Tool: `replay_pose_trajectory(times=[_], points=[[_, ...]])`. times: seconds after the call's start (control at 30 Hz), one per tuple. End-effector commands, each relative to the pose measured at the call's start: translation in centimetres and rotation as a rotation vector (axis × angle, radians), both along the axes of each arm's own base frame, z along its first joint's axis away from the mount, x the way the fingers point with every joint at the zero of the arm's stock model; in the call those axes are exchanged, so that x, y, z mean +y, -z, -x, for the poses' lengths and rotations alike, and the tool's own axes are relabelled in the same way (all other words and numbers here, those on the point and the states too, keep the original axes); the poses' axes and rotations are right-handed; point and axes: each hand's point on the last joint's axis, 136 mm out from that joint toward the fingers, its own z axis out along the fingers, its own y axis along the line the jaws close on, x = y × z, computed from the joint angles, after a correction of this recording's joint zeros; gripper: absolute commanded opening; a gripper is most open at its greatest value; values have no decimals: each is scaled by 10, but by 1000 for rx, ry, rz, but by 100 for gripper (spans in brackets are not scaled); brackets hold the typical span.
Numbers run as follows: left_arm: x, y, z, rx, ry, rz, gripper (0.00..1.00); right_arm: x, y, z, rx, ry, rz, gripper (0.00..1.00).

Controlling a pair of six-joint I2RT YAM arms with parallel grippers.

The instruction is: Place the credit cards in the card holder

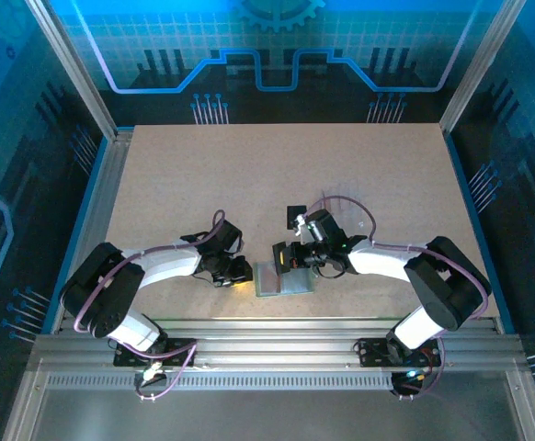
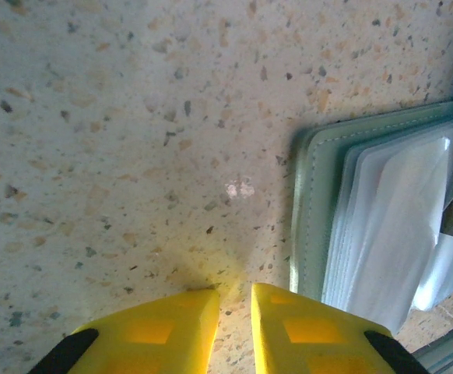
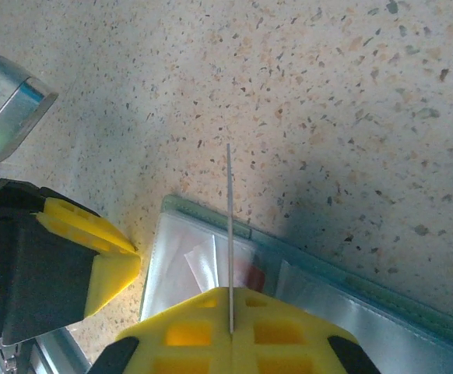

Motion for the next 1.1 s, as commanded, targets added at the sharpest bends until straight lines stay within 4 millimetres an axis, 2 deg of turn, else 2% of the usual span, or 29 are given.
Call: replay_pose_trajectory(times=[0.0,0.43,0.7,1.07], points=[[1,19,7,32,5,-25,22,-1,8,5,51,3,-19,0],[2,24,8,37,6,-32,22,-4,15,19,138,27,-89,0],[0,26,8,42,8,-28,22,-6,25,37,173,1,-90,0],[0,31,9,52,7,-30,22,4,34,54,192,-43,-70,0]])
